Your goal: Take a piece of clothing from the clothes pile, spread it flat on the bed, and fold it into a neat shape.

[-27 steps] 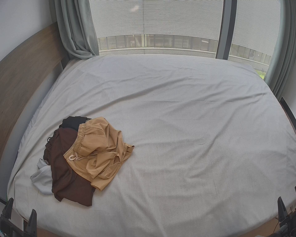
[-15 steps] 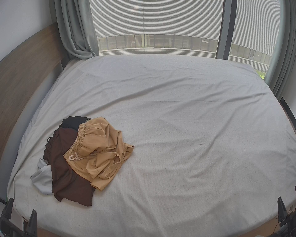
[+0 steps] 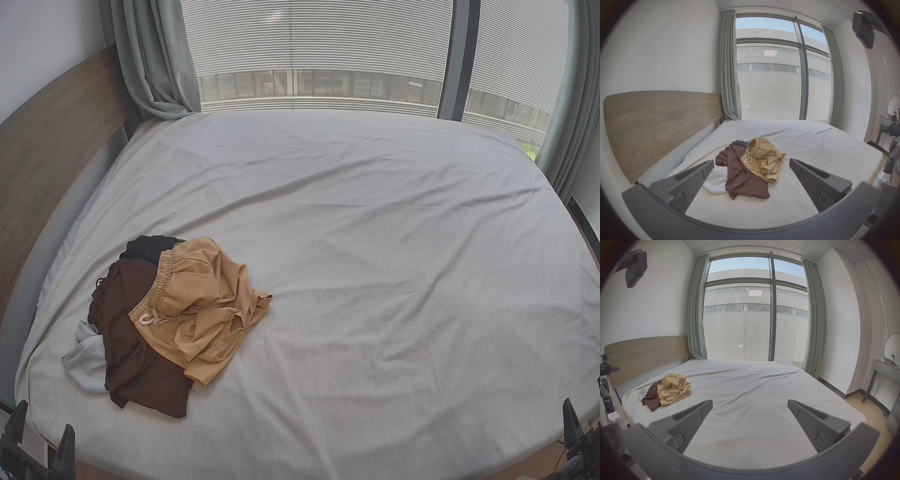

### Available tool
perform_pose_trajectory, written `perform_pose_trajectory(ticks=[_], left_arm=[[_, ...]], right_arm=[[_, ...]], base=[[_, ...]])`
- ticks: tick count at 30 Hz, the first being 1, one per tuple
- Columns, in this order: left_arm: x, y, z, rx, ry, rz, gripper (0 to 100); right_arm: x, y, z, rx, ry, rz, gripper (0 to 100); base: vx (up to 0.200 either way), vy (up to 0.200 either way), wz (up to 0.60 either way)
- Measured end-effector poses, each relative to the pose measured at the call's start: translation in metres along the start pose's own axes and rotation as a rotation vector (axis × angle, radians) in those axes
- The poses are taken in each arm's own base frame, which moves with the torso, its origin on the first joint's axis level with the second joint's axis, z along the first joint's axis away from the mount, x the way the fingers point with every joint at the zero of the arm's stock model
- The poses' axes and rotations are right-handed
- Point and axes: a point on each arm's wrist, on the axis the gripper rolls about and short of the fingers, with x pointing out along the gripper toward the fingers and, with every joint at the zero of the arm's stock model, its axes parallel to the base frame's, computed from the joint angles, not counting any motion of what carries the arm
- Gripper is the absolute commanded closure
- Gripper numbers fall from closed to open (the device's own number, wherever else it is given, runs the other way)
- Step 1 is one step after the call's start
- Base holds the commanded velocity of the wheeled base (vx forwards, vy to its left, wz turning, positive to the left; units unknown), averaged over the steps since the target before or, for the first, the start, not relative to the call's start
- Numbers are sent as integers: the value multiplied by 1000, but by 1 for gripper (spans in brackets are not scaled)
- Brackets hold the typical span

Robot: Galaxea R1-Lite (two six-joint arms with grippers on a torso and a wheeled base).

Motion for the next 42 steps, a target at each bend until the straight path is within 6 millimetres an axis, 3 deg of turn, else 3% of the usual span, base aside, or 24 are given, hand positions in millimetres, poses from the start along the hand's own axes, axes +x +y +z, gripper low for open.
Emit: perform_pose_trajectory(ticks=[10, 14, 18, 26, 35, 42], left_arm=[[0, 0, 3, 3, -33, 5, 0], [-3, 0, 24, -2, -157, 4, 0], [1, 0, 33, -7, -140, -14, 0], [19, 0, 39, -86, 8, -87, 0], [43, -3, 63, -138, 114, -139, 0], [73, -8, 78, -139, 146, -168, 0]], right_arm=[[0, 0, 0, 1, 0, 0, 0], [0, 0, 0, 1, 0, -1, 0], [0, 0, 0, 3, 0, 0, 0], [0, 0, 0, 3, 0, 0, 0], [0, 0, 0, 4, 0, -1, 0], [0, 0, 0, 4, 0, -2, 0]], base=[[0, 0, 0], [0, 0, 0], [0, 0, 0], [0, 0, 0], [0, 0, 0], [0, 0, 0]])
